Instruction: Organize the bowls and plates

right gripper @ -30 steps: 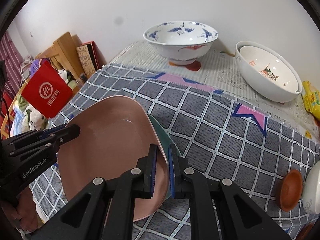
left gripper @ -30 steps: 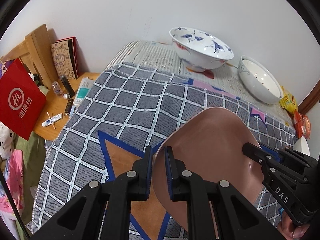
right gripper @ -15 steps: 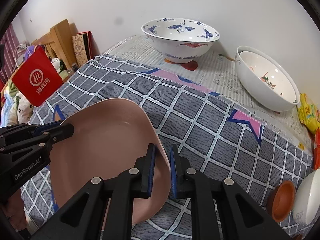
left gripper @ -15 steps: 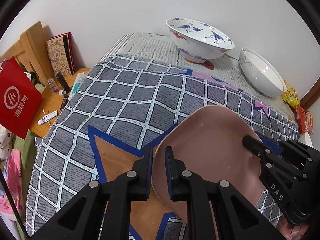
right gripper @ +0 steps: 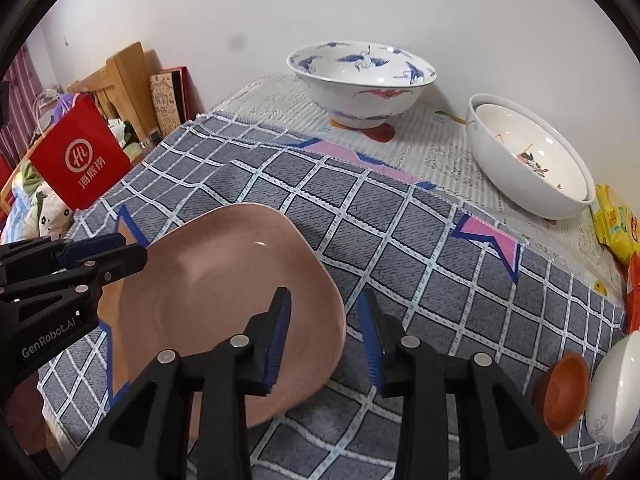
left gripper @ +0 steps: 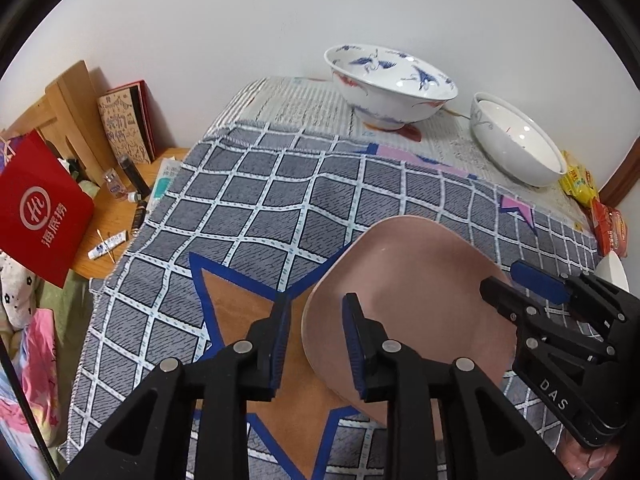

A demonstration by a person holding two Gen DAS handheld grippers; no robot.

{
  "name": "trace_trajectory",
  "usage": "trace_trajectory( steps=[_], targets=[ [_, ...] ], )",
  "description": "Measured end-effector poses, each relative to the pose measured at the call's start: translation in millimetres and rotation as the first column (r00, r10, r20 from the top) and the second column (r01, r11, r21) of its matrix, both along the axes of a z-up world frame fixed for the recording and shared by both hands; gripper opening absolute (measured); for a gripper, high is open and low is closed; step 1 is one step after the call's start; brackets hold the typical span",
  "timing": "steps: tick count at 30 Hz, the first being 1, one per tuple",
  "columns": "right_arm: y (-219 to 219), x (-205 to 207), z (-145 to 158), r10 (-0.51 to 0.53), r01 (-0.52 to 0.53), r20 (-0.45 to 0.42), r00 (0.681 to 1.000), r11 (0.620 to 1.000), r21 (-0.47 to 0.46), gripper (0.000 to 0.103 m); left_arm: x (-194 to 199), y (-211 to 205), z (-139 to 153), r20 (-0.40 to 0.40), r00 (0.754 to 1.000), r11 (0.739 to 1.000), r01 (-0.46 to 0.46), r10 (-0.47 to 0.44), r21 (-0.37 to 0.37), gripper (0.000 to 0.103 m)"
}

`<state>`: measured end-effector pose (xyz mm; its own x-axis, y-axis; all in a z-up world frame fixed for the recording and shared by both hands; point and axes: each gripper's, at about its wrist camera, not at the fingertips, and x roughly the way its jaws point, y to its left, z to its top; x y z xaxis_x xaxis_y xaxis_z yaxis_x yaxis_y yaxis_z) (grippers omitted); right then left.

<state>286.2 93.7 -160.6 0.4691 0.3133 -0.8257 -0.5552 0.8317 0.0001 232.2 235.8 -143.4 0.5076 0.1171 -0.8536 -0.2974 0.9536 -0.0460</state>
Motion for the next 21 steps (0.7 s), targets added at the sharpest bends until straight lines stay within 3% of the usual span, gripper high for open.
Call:
trace_trajectory(
  steps=[11,21],
  targets=[
    [-36.7,-27.2,-4.6,-0.003,0.004,-0.033,0.999,0.999,0.053,0.036,-16.1,-27.1,23.6,0.013,1.000,0.999,0.022,-0.023,0.023,0.025],
    [-104.4,-45.9,25.4,-0.088,0.087,0.012,0.996,0.991,0.099,0.037,-24.6,-77.3,48.3,0.032,0.995,0.995,0.089,-0.091,0.052,0.025]
  ],
)
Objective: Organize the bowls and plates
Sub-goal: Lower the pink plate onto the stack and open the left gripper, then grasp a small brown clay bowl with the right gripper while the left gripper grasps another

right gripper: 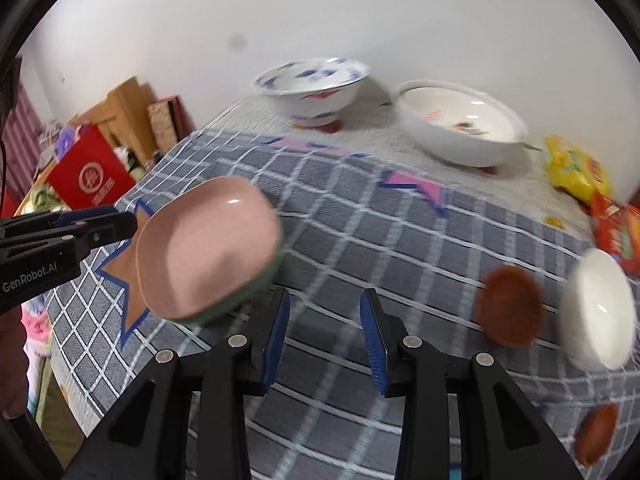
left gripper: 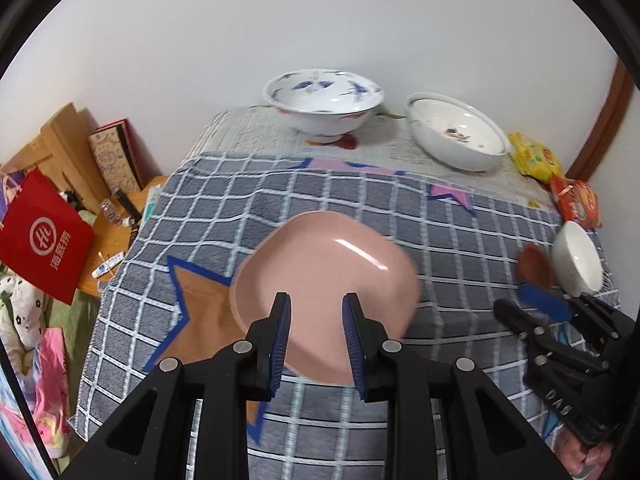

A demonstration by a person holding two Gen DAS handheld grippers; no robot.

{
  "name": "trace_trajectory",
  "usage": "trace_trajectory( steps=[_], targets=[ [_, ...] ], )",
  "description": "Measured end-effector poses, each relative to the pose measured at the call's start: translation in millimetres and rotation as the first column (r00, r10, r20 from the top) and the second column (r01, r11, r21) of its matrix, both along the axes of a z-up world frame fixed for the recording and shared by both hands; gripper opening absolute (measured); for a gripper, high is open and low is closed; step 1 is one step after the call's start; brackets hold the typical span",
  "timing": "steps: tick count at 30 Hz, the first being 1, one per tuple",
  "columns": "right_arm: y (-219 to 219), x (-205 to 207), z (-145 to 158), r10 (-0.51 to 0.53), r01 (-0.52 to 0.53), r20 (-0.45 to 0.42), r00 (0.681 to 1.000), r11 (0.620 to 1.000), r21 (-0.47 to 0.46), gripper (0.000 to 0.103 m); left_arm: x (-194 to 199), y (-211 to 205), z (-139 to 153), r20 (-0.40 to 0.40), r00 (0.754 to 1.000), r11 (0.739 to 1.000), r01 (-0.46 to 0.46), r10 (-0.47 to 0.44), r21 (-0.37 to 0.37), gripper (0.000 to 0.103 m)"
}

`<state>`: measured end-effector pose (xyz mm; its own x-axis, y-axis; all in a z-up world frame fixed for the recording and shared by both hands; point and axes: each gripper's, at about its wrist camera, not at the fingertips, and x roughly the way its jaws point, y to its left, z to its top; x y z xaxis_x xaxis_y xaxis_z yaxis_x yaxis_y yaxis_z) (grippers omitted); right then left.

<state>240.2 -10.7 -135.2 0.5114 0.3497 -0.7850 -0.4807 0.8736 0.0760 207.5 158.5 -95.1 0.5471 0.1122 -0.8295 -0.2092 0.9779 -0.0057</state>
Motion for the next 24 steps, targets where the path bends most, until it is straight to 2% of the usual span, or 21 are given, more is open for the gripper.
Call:
trace_trajectory(
  steps=[3,8,12,15,19,24],
  targets=[
    [-37.4,-5.6,13.7,-0.071,0.071,0.031,0.997,0.997,0.011,0.044,1.3,-26.9,6.6,0.013,0.999,0.999,0.038,-0.038,-0.006,0.025],
    [-107.4,-15.9,38.3,-0.200,0.197,0.084,0.976,0.979,0.044,0.052,6.4,-72.8,13.0,0.031,0.994,0.994,0.104,-0.103,-0.014,0.036],
    [-165.4,-26.1,54.0,-0.293,0.291,0.132,0.947,0.956,0.030,0.053,13.2,-113.6,13.2,0.031,0.987,0.987,0.161,-0.160,-0.026,0.039],
    [-199.2,-30.9,59.3,-0.357,0.359,0.158,0.921,0.933,0.019,0.053,18.6,-140.6,10.2,0.032,0.980,0.979,0.200,-0.198,-0.042,0.045],
    [-248.1,-32.9,51.2,-0.414,0.412,0.076,0.907,0.910,0.034,0.053,26.8,-167.6,4.7,0.028,0.973,0.973,0.228,-0.227,-0.038,0.047],
    [-283.9,-37.4,26.8,-0.447,0.446,0.013,0.895,0.895,0.023,0.053,45.1,-187.5,-9.2,0.003,0.970,0.969,0.241,-0.241,-0.050,0.050]
  ],
)
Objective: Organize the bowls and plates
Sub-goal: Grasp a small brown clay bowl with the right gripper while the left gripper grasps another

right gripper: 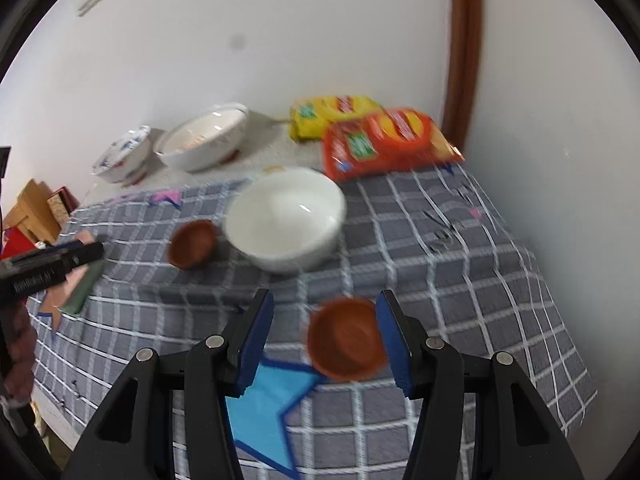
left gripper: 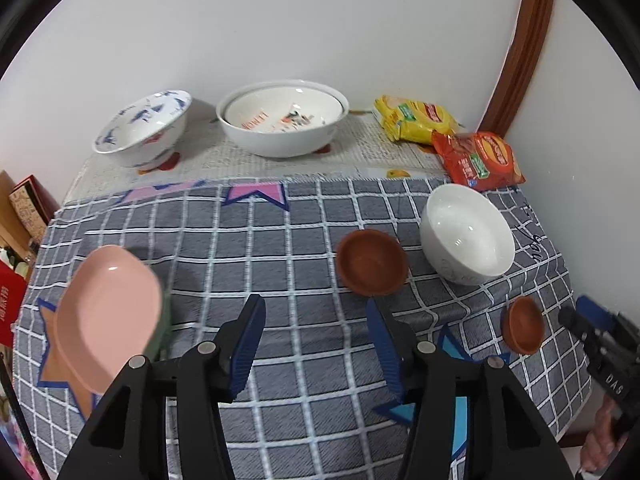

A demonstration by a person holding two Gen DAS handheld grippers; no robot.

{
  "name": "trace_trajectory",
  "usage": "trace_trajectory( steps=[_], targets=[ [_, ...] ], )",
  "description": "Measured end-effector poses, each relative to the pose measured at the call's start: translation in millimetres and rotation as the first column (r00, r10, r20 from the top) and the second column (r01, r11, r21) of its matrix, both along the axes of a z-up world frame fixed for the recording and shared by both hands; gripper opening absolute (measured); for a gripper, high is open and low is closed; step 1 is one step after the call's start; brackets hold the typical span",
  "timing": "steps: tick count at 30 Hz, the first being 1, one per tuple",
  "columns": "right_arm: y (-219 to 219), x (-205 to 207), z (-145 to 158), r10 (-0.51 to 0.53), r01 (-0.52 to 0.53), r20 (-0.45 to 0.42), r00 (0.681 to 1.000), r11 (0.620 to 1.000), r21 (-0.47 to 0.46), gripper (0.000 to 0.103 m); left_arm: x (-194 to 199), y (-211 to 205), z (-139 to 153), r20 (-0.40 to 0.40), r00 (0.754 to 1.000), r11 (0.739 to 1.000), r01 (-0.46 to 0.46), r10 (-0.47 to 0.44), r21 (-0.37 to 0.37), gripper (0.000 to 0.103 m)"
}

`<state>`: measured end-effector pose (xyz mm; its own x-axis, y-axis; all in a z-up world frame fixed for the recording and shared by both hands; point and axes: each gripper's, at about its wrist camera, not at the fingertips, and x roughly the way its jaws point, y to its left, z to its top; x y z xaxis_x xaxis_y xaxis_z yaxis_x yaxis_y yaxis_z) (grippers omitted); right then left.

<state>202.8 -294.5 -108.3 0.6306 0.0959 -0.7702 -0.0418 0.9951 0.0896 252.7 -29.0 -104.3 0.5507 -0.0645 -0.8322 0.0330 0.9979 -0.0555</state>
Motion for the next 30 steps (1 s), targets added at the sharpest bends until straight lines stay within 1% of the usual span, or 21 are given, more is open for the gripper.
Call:
trace_trajectory(
  steps=[4,8,11,20,28,30],
  targets=[
    [-22.6,0.7,-25.8,-0.040,0.042,-0.059,0.997,0.998,0.046,0.053,15.6,-5.4,-14.3,-0.033,0.999,1.000,-0.001,0.001,-0.002,0.050],
    [-30.9,3.9,-48.1,-0.074,0.080,-0.103,0.992,0.996,0.049,0.053,34.7,-5.8,-32.2,-0.074,0.997,1.000,-0.009,0.009,-0.009,0.051],
    [-35.8,7.4,-61.2,-0.085,0.096,-0.132,0.988,0.992,0.081,0.052,46.8,-6.1,-43.1,-0.098,0.995,1.000,-0.010,0.008,-0.024,0.051],
    [-41.6,18.8,-83.5,-0.108,0.128,-0.167,0.980,0.985,0.113,0.041,73.7,-12.2,-64.6,-0.118,0.993,0.999,0.006,-0.011,-0.047,0.051],
    [-45.5,24.8,-88.1,-0.121,0.143,-0.166,0.979,0.982,0.124,0.031,84.3,-20.6,-76.4,-0.134,0.990,0.997,0.034,-0.042,-0.062,0.051],
    [-46.0,26.0,-88.7,-0.122,0.143,-0.165,0.979,0.982,0.122,0.027,85.9,-22.6,-78.1,-0.133,0.990,0.998,0.039,-0.046,-0.057,0.049]
  ],
)
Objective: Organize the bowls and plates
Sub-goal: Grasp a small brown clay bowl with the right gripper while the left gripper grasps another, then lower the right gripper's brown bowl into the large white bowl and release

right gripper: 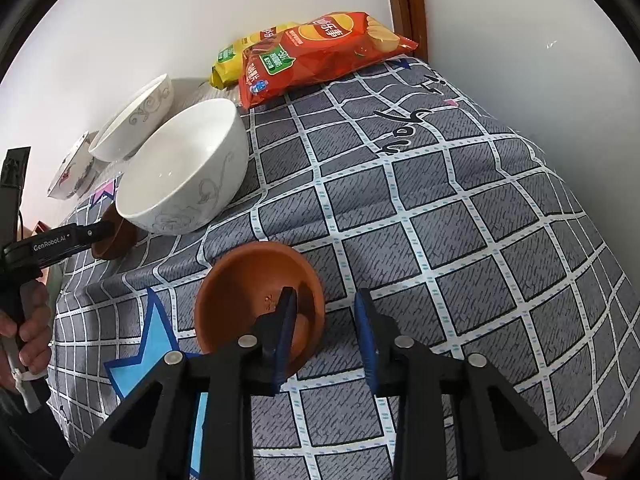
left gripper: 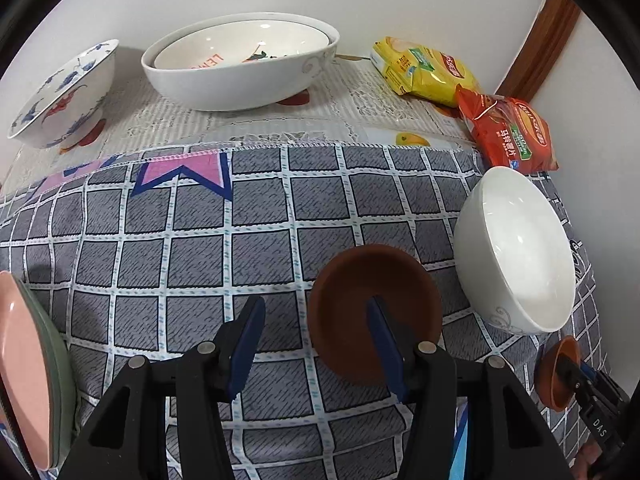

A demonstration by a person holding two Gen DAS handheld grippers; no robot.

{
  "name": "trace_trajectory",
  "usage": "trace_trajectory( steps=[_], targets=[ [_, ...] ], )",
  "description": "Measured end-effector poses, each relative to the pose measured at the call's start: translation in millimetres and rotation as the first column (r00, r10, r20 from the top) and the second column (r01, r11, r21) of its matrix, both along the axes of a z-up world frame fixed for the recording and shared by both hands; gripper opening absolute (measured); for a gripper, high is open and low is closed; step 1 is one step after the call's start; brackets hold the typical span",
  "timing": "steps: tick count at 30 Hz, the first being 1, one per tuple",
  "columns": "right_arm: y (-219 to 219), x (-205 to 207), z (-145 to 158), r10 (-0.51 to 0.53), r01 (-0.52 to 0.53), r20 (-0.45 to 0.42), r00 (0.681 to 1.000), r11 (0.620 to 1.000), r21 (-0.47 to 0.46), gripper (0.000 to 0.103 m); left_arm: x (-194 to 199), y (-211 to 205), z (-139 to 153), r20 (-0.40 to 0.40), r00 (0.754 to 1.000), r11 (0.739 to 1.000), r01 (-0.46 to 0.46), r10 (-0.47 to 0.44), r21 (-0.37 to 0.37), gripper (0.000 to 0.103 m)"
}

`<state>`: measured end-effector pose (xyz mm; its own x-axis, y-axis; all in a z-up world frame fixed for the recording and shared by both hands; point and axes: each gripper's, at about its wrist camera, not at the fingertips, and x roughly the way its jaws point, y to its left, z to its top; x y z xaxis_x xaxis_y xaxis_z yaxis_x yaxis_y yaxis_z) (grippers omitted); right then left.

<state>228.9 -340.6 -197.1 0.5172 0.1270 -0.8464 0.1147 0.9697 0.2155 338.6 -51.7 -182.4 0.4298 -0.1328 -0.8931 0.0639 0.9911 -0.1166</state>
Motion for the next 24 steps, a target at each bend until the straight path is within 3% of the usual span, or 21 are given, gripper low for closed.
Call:
trace_trajectory(
  steps=[11,18,24],
  targets=[
    [6.9,4.9,-1.7,0.033,-0.033,0.007,0.999,0.999,-0.020,0.013,5.4,-1.2,-9.0,-0.007,1.000,1.000,0.000,0.000,0.009,0.031],
    [10.2,2.7,0.8,0.041,-0.040,0.024,0.999,0.998,-0.039,0.010,5.6,-3.1,-9.0,0.001,1.000,1.000,0.012,-0.012,0.000,0.018],
    [15.1,-2.1,7.1,0.055,-0.052,0.048,0.997,0.997,-0.061,0.009,5.6,-6.8,-5.4,0.005,1.000,1.000,0.007,-0.008,0.004,0.012]
  ],
)
